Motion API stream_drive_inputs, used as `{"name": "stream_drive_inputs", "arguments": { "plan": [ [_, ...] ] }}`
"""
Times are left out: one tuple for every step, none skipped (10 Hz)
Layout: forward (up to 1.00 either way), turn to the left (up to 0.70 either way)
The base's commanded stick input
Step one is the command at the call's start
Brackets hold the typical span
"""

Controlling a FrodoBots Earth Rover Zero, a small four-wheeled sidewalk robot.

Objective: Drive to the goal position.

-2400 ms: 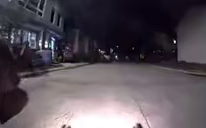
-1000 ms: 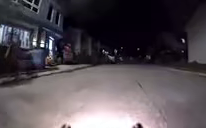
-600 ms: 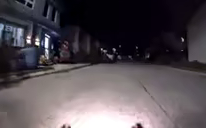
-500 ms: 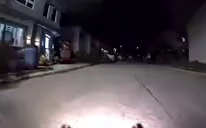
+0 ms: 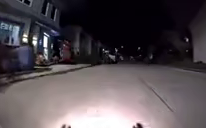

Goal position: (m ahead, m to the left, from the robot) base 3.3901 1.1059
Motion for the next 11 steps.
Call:
{"name": "stream_drive_inputs", "arguments": {
  "plan": [
    [0.85, -0.28],
    [0.85, -0.16],
    [0.85, -0.03],
    [0.85, 0.0],
    [0.85, 0.0],
    [0.85, 0.0],
    [0.85, 0.0],
    [0.85, 0.0],
    [0.85, 0.0],
    [0.85, 0.0],
    [0.85, 0.0]
  ]
}}
